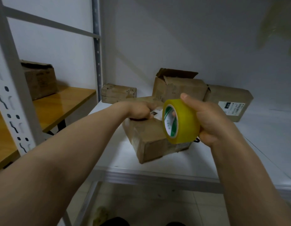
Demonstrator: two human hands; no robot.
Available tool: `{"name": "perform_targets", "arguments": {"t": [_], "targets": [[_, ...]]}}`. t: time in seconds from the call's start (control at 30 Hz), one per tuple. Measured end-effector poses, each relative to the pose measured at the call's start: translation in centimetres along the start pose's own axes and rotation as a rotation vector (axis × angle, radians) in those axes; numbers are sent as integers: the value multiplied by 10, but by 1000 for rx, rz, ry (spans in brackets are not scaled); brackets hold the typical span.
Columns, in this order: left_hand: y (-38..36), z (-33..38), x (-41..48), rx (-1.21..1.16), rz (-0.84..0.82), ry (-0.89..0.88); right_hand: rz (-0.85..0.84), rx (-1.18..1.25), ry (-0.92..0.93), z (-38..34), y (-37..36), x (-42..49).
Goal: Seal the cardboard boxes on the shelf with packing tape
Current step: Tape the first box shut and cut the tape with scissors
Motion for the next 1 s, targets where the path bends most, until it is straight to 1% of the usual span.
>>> {"name": "perform_targets", "arguments": {"t": [0.13,0.27,0.43,0.53,0.63,0.7,0.77,0.93,1.0], "targets": [[0,3,-1,68,-8,12,22,-74,18,0,13,-19],[-1,7,-2,123,-24,17,16,-128,-18,23,24,-28],[-3,10,-4,108,-64,55,8,-105,-116,62,27,-25],[-2,10,-2,55,-85,62,30,-42,-179,78,28,-22],[1,5,7,-16,-104,58,43,-28,-208,85,25,-19],[-4,10,7,11,-114,28,47,-37,-214,86,23,-17],[-12,29,-14,85,-117,36,47,-48,-224,85,20,-17],[-25,61,-58,77,-292,-43,38,-56,-233,85,16,-15],[-31,58,-65,274,-316,-72,26,-48,-227,85,15,-15]]}}
Point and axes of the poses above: each hand's wrist, its own x-axis towards the middle knuckle, its own y-axis out of the back of the hand, z = x × y, the point moved 1 cm from there along x, towards the middle knuckle, and after that the axes turned 12 degrees about -x, right-handed, at the moved point
